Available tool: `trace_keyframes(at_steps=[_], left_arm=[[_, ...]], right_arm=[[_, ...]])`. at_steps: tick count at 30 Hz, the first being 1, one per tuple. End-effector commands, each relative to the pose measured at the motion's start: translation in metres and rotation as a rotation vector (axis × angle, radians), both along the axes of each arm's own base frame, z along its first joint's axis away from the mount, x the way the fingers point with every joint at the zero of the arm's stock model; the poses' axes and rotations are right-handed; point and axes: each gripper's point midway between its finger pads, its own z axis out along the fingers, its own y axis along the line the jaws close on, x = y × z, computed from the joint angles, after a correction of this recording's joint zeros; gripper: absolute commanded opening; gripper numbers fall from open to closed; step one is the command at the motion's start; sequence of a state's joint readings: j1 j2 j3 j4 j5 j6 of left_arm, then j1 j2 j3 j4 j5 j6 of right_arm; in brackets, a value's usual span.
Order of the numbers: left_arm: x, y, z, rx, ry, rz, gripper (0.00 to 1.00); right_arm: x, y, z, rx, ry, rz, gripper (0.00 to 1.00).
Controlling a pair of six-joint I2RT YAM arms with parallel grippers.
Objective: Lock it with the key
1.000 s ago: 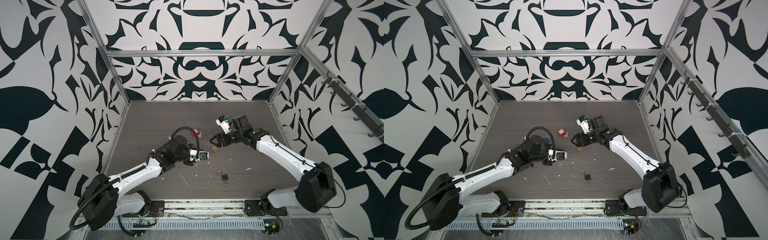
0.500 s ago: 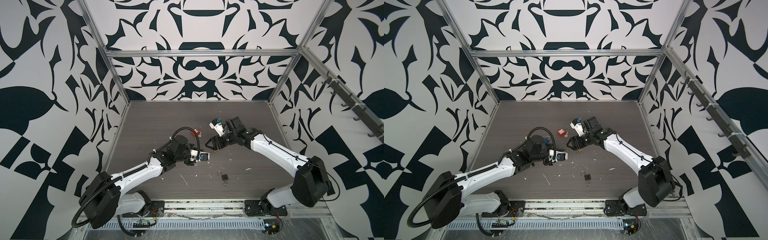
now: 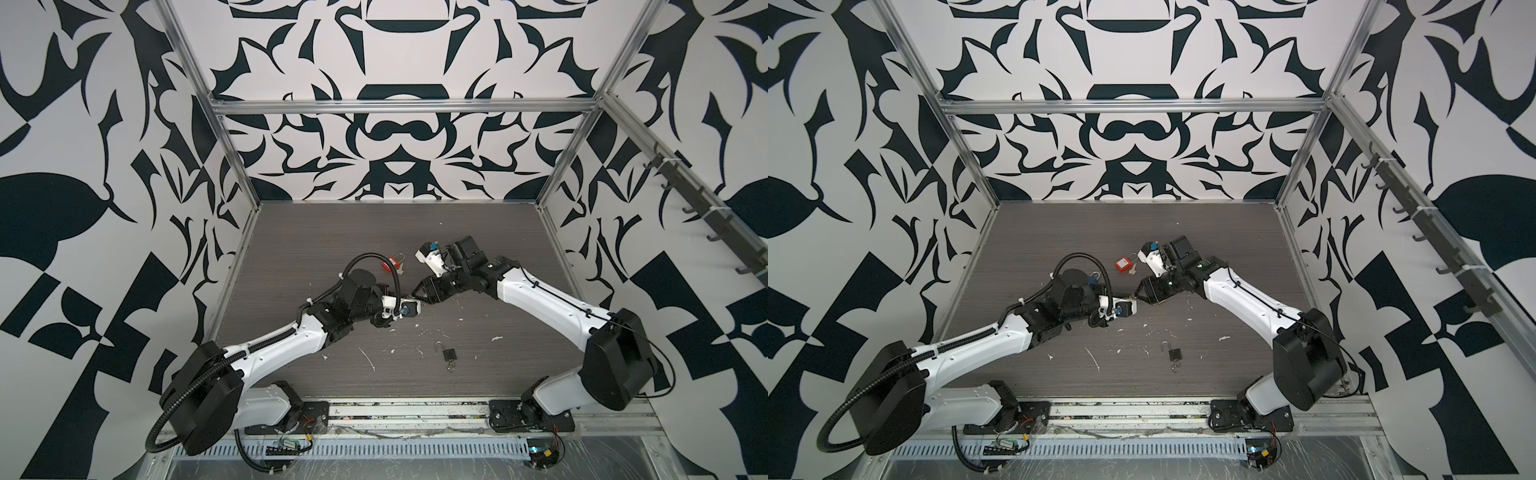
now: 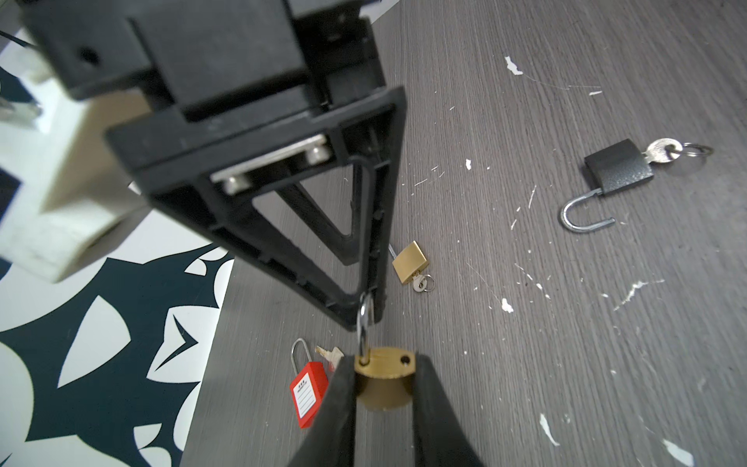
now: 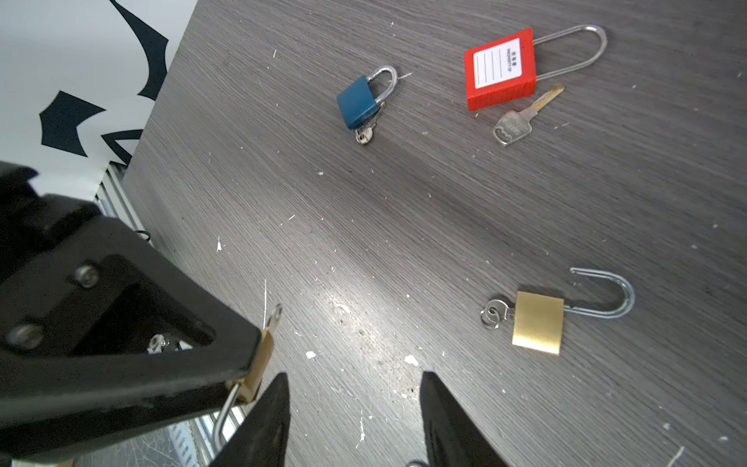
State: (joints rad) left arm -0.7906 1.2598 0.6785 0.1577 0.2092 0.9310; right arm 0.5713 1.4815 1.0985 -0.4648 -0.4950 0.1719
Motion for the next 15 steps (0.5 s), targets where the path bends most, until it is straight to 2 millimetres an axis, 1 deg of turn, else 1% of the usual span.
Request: trace_keyframes(at_steps=[1,4,9,11,13,15], left_arm=[[0.003,-0.006,0.011,-0.028,-0.008,-0.001,0.0],[-0.001,-0.007,0.009,-0.027,0.009,-0.021,0.0],[-0.004,-0.006,0.009,-0.028,0.022,-0.024,0.0],[-0.006,-0.006,0.009,-0.023,0.037,-0.035,0.0],[-0.009,-0.007,0.011,-0.035,0.084,-0.025,0.0],[-0.009,-0.008,0.013,-0.039,0.119,-0.016,0.0]], right_arm=[[-0.001,-0.001,0.024,0.024,-0.073,0.008,0.53],[0.006,-0.007,0.033,0.014,-0.125,-0.025,0.54],[0.008,-0.004,0.045,0.038,-0.153,-0.022,0.54],[0.002,-0.002,0.049,0.062,-0.16,0.008,0.53],[-0.012,0.004,0.055,0.123,-0.159,0.077,0.52],[-0.023,0.005,0.059,0.161,-0.164,0.118,0.5]])
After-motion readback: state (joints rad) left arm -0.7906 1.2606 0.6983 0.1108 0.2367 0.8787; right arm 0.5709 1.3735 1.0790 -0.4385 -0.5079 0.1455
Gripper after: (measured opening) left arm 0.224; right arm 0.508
